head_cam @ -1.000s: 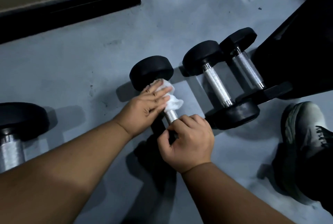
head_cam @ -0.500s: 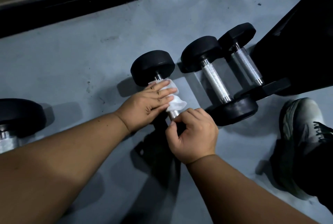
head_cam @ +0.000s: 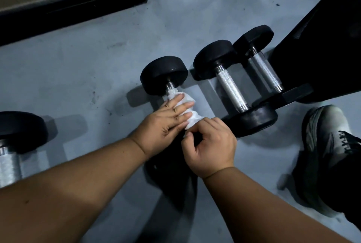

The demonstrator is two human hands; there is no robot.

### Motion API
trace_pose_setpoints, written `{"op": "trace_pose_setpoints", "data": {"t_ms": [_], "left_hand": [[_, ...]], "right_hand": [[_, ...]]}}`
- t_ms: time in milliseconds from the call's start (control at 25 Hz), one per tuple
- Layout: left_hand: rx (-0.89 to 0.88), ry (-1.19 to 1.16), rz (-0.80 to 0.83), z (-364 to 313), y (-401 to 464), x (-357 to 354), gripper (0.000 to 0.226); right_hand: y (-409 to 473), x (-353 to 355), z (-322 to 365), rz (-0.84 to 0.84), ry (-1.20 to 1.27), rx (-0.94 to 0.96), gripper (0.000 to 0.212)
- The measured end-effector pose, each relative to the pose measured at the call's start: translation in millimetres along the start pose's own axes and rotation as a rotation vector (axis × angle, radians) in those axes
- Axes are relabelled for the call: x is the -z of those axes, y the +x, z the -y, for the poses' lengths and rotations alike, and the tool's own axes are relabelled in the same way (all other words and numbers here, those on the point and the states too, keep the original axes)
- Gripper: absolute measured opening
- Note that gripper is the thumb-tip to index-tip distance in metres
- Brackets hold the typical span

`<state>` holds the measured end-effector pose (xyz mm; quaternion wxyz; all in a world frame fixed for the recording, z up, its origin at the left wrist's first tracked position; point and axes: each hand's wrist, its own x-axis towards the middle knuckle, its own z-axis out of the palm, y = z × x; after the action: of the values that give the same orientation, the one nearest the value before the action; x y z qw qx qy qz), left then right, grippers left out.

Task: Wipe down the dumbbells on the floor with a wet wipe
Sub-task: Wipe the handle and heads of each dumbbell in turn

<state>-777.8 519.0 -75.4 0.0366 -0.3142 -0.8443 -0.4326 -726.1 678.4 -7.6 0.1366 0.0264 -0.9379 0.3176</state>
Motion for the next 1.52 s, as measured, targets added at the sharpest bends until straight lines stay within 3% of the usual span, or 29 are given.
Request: {"op": "trace_pose_setpoints", "data": {"t_ms": [120,280,360,600,720,880,1000,1240,1440,1520], "left_hand": [[-0.067,0.084,0.098,18.9,10.7,14.4,0.037],[0.133,-0.053,-0.111,17.4,21.1,11.6,0.035],[0.168,0.009,-0.154,2.7,18.4,-2.7,0.035],[-0.032,0.072,0.025,1.3,11.1,-2.6,0.037],[-0.007,0.084,0.055,4.9,13.3,-0.1,0.037],[0.065,0.054,0.054,-1.8,11.5,-5.3,0.046],[0.119,0.026,0.061,-3.3,21.8,-6.6,0.046],[-0.033,0.12,0.124,5.6,32.5,0.5,0.039],[0.114,0.008,-0.121,12.5,39.1,-4.5,0.034],[0.112,0.043,-0.131,-6.4,29.4,-22.3,0.034]], "right_hand": [[0.8,0.6,-4.5,0.007,-0.002,-0.013,0.016],[2.0,2.1,-6.3,0.022,0.023,-0.025,0.016],[3.9,2.4,-8.3,0.023,0.032,-0.027,0.016],[6.0,5.3,-18.6,0.028,0.067,-0.042,0.021],[8.8,7.6,-17.6,0.05,0.034,-0.045,0.018],[10.8,13.3,2.0,0.094,-0.269,0.044,0.026],[6.2,12.7,8.1,0.097,-0.276,0.026,0.03],[10.4,6.7,-17.8,-0.015,-0.241,-0.007,0.021],[9.2,5.6,-17.3,-0.034,-0.211,0.03,0.019],[7.8,5.0,-14.9,-0.039,-0.221,0.039,0.018]]}}
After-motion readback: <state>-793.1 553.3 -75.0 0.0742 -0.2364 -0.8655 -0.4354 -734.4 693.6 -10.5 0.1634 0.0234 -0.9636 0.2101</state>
